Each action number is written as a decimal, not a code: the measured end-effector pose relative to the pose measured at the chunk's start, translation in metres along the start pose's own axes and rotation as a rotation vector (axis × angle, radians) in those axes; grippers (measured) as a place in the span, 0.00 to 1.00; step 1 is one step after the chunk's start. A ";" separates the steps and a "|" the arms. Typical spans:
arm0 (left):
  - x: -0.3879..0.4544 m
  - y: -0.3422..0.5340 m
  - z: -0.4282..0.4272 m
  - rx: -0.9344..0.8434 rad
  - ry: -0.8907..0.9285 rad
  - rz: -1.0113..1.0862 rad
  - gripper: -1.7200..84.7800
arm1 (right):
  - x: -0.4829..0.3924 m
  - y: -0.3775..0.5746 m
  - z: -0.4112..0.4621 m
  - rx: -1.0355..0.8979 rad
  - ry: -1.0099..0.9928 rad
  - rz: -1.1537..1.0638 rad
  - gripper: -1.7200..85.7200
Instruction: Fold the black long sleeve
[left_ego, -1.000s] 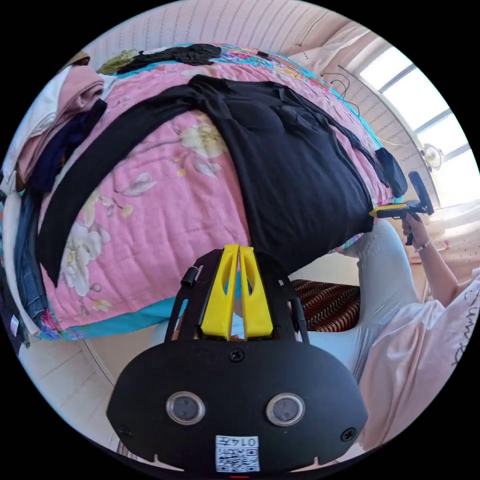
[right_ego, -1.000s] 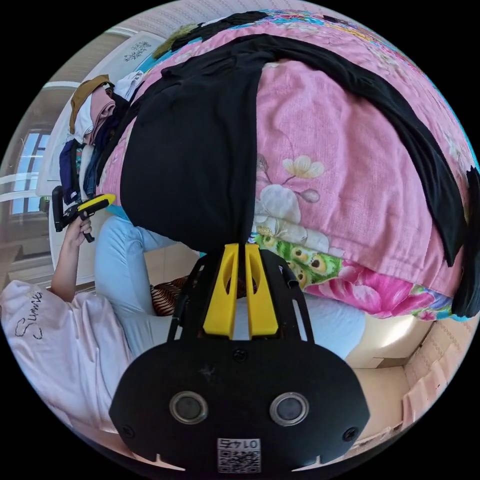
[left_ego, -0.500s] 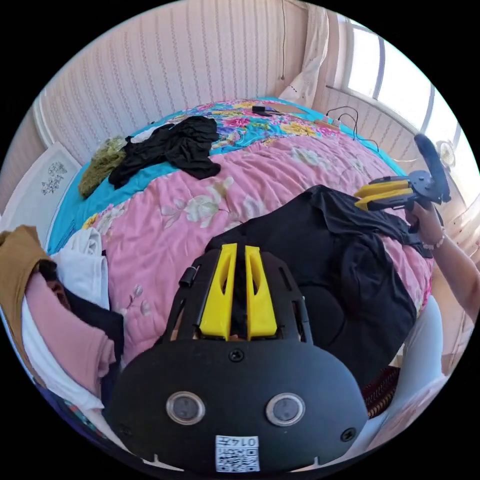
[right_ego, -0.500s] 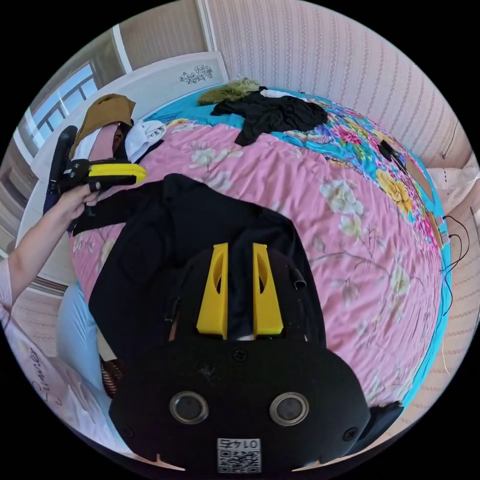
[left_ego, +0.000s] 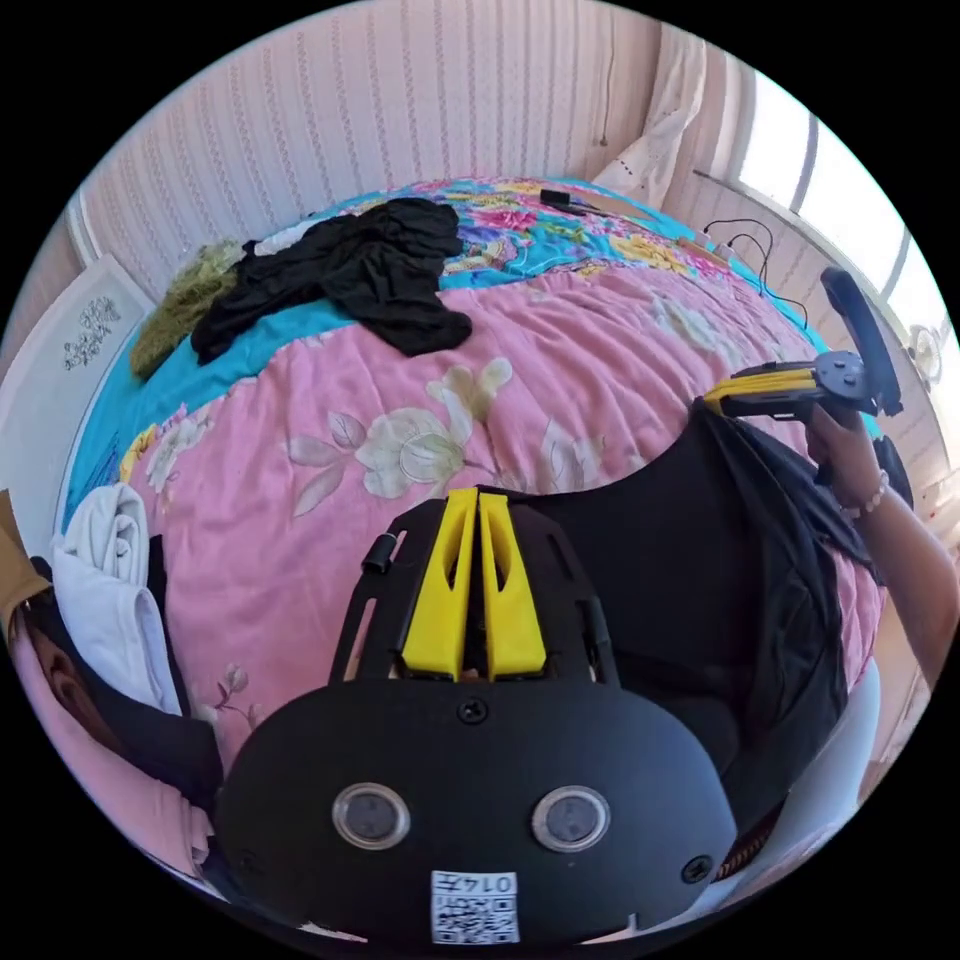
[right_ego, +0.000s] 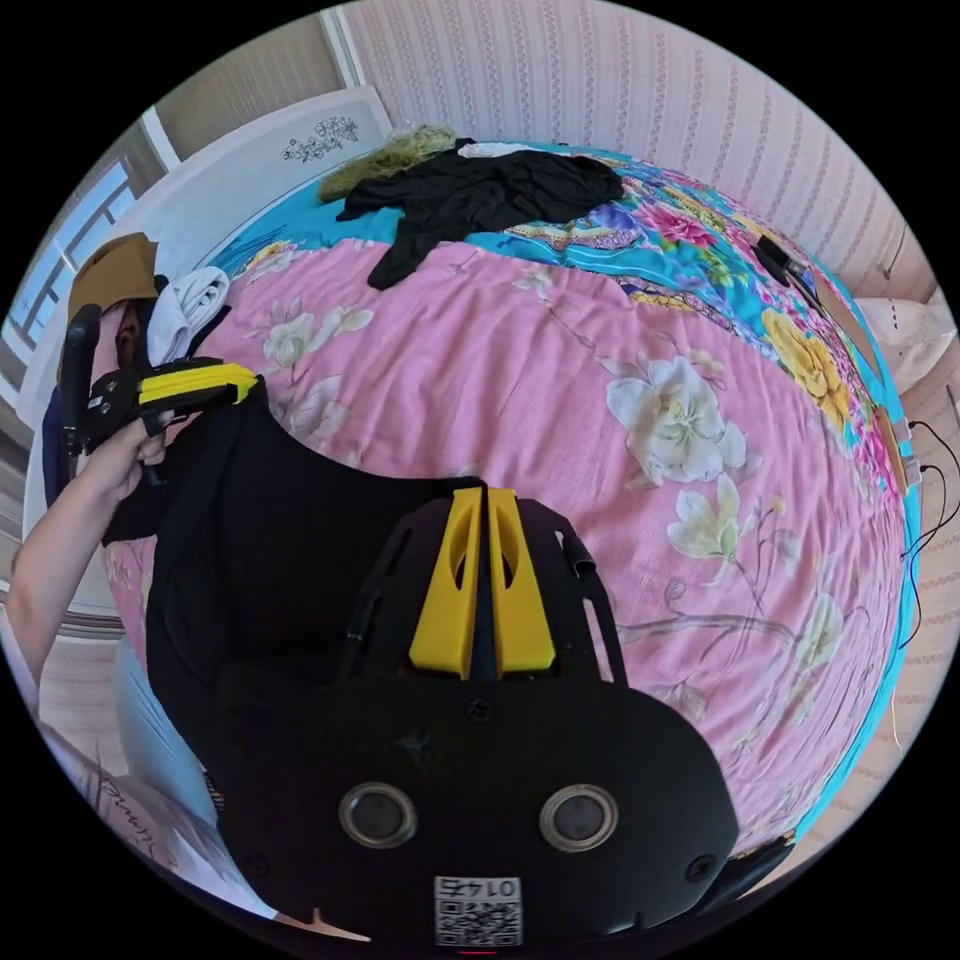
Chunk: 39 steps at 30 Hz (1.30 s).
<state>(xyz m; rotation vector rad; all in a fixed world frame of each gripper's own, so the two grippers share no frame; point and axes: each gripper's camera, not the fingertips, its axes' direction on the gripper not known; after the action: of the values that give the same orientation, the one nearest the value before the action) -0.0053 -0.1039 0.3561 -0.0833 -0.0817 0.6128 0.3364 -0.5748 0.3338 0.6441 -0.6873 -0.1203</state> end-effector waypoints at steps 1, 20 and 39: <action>-0.001 -0.004 0.016 -0.062 0.029 -0.038 0.01 | 0.007 -0.004 -0.003 -0.017 -0.004 0.014 0.04; 0.164 0.043 -0.081 -0.005 0.039 0.292 0.02 | 0.150 0.482 -0.392 0.629 0.101 0.739 0.10; 0.609 -0.023 -0.010 -0.102 0.245 0.934 0.04 | 0.297 0.665 -0.516 0.823 -0.153 1.149 0.11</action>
<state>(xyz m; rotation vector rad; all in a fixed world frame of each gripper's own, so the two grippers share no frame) 0.5048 0.2280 0.3805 -0.3030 0.1784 1.5252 0.8208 0.1313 0.5861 0.9234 -1.1729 1.2435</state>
